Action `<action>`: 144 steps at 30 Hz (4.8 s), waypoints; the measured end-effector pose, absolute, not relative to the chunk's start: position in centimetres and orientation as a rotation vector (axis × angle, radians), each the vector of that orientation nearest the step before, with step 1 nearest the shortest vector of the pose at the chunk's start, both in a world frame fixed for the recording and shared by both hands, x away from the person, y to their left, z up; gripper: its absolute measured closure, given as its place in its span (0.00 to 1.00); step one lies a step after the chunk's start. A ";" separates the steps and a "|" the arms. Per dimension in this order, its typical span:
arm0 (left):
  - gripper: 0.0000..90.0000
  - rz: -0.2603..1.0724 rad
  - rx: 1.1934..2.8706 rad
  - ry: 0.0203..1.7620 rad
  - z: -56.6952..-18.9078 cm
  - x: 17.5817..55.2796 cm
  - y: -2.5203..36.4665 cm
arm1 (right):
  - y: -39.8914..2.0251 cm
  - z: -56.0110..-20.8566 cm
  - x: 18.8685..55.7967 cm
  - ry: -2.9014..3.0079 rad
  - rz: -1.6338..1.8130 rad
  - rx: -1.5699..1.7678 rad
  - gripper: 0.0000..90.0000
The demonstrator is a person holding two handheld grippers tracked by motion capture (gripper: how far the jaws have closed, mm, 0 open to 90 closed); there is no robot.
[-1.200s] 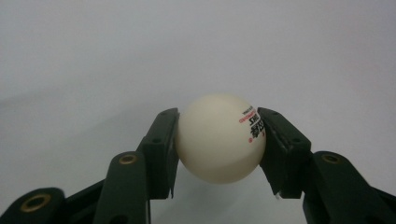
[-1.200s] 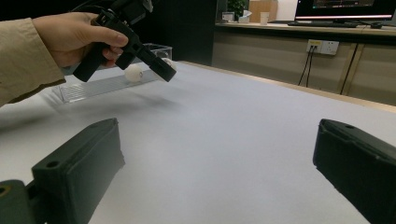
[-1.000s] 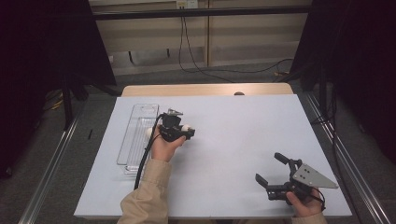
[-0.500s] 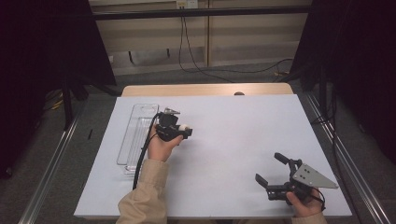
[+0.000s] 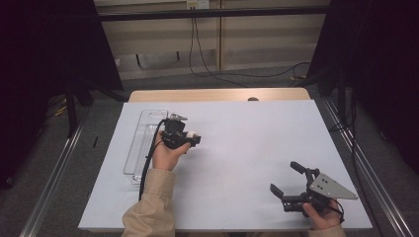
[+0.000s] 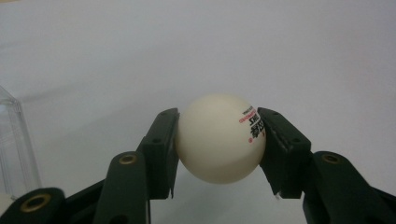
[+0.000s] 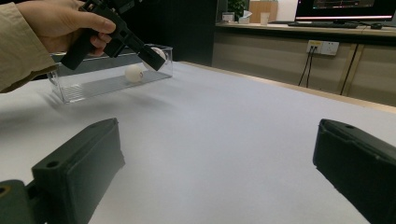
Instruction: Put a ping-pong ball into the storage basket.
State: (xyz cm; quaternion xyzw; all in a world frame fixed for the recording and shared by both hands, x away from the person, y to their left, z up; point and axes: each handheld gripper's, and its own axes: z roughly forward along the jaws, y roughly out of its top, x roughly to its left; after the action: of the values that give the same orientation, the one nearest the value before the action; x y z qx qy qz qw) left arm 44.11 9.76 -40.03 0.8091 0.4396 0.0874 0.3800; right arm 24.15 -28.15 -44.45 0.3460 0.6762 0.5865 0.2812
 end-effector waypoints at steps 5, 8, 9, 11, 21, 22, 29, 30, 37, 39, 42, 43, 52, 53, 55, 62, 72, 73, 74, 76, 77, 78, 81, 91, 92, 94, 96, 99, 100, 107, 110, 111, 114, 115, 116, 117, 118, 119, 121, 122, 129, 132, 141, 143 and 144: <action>0.57 0.229 2.062 1.130 -39.7 44.0 10.1 | -28.2 -44.4 24.1 1.815 1.570 0.925 0.01; 0.57 0.223 2.054 1.139 -39.6 44.0 10.3 | -28.1 -44.4 24.1 1.813 1.570 0.925 0.01; 0.57 0.228 2.056 1.136 -39.5 44.0 10.4 | -28.1 -44.4 24.1 1.815 1.571 0.926 0.01; 0.57 0.228 2.050 1.141 -39.4 44.0 10.6 | -28.1 -44.5 24.2 1.813 1.570 0.925 0.01; 0.57 0.233 2.047 1.152 -39.1 43.9 11.1 | -28.1 -44.4 24.1 1.813 1.571 0.925 0.01; 0.57 0.231 2.050 1.153 -39.1 43.9 11.2 | -28.1 -44.4 24.1 1.813 1.571 0.925 0.01; 0.57 0.235 2.042 1.161 -38.8 43.9 11.6 | -28.1 -44.4 24.1 1.813 1.572 0.925 0.01; 0.57 0.231 2.043 1.163 -38.7 43.9 11.7 | -28.1 -44.4 24.1 1.812 1.573 0.926 0.01; 0.57 0.234 2.038 1.175 -38.5 43.8 11.9 | -28.1 -44.4 24.1 1.812 1.571 0.926 0.01; 0.57 0.234 2.043 1.175 -38.5 43.8 12.0 | -28.1 -44.4 24.1 1.812 1.572 0.926 0.01; 0.57 0.232 2.047 1.176 -38.4 43.8 12.1 | -28.1 -44.4 24.1 1.811 1.573 0.926 0.01; 0.57 0.232 2.052 1.172 -38.4 43.8 12.1 | -28.1 -44.4 24.1 1.811 1.573 0.926 0.01; 0.57 0.230 2.045 1.180 -38.1 43.7 12.6 | -28.1 -44.4 24.1 1.810 1.573 0.927 0.01; 0.57 0.227 2.046 1.179 -38.0 43.7 12.6 | -28.1 -44.4 24.1 1.810 1.573 0.927 0.01; 0.57 0.233 2.052 1.174 -38.0 43.7 12.7 | -28.1 -44.4 24.1 1.811 1.573 0.927 0.01; 0.57 0.238 2.047 1.182 -37.7 43.6 13.2 | -28.1 -44.4 24.1 1.810 1.574 0.927 0.01; 0.57 0.247 2.029 1.178 -37.3 43.5 13.8 | -28.1 -44.4 24.1 1.810 1.574 0.927 0.01; 0.57 0.248 2.027 1.178 -37.3 43.4 13.8 | -28.1 -44.4 24.1 1.810 1.574 0.927 0.01; 0.57 0.252 2.022 1.178 -37.2 43.4 13.9 | -28.1 -44.4 24.1 1.810 1.574 0.927 0.01; 0.57 0.254 2.020 1.177 -37.1 43.4 14.0 | -28.1 -44.4 24.1 1.810 1.574 0.926 0.01; 0.57 0.257 2.017 1.177 -37.1 43.4 14.1 | -28.1 -44.4 24.1 1.810 1.574 0.926 0.01; 0.57 0.256 2.012 1.182 -37.0 43.3 14.2 | -28.1 -44.4 24.1 1.810 1.573 0.926 0.01; 0.57 0.263 2.005 1.184 -36.9 43.3 14.5 | -28.1 -44.4 24.1 1.811 1.573 0.925 0.01; 0.57 0.279 1.984 1.206 -36.5 42.9 15.7 | -28.0 -44.4 24.1 1.815 1.574 0.918 0.01; 0.57 0.279 1.982 1.206 -36.5 42.9 15.8 | -28.0 -44.4 24.2 1.817 1.573 0.916 0.01; 0.57 0.282 1.978 1.206 -36.4 42.8 16.0 | -28.0 -44.4 24.2 1.818 1.572 0.918 0.01; 0.57 0.288 1.970 1.213 -36.4 42.8 16.3 | -28.0 -44.4 24.2 1.817 1.571 0.918 0.01; 0.57 0.291 1.968 1.220 -36.3 42.7 16.8 | -28.0 -44.4 24.2 1.815 1.571 0.919 0.01; 0.57 0.295 1.957 1.225 -36.3 42.7 16.8 | -28.0 -44.4 24.2 1.815 1.572 0.918 0.01; 0.57 0.312 1.955 1.234 -36.3 42.6 17.6 | -27.8 -44.4 24.2 1.818 1.575 0.917 0.01; 0.57 0.319 1.948 1.242 -36.3 42.5 17.9 | -27.8 -44.4 24.2 1.819 1.573 0.917 0.01; 0.57 0.319 1.944 1.242 -36.3 42.6 18.0 | -27.8 -44.4 24.2 1.816 1.573 0.919 0.01; 0.57 0.324 1.940 1.240 -36.2 42.5 18.0 | -27.9 -44.4 24.2 1.815 1.571 0.919 0.01; 0.57 0.326 1.941 1.240 -36.2 42.5 18.0 | -27.8 -44.4 24.2 1.815 1.574 0.920 0.01; 0.57 0.327 1.945 1.241 -36.2 42.5 18.2 | -27.8 -44.4 24.2 1.818 1.573 0.918 0.01; 0.57 0.333 1.942 1.242 -36.2 42.5 18.3 | -27.8 -44.4 24.2 1.819 1.573 0.918 0.01; 0.57 0.337 1.941 1.246 -36.3 42.5 18.4 | -27.8 -44.4 24.2 1.817 1.573 0.919 0.01; 0.57 0.335 1.940 1.247 -36.3 42.5 18.4 | -27.8 -44.4 24.2 1.815 1.575 0.921 0.01; 0.57 0.338 1.938 1.249 -36.3 42.5 18.5 | -27.9 -44.4 24.2 1.813 1.575 0.922 0.01; 0.57 0.339 1.939 1.249 -36.3 42.5 18.5 | -27.9 -44.4 24.2 1.814 1.575 0.921 0.01; 0.57 0.354 1.940 1.260 -36.5 42.5 18.7 | -27.9 -44.4 24.2 1.815 1.574 0.921 0.01; 0.57 0.366 1.943 1.264 -36.5 42.5 18.9 | -27.9 -44.4 24.2 1.813 1.576 0.922 0.01; 0.57 0.381 1.936 1.274 -36.5 42.5 19.3 | -27.9 -44.4 24.2 1.814 1.579 0.922 0.01; 0.57 0.382 1.938 1.274 -36.5 42.5 19.3 | -27.9 -44.4 24.2 1.813 1.578 0.920 0.01; 0.57 0.383 1.938 1.275 -36.5 42.5 19.4 | -27.9 -44.4 24.2 1.813 1.578 0.921 0.01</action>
State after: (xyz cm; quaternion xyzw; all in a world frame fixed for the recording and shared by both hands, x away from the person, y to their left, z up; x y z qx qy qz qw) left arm 42.52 19.37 -36.54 0.7607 0.5005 0.1503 0.3852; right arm 24.19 -27.89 -44.38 0.3436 0.6761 0.5885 0.2801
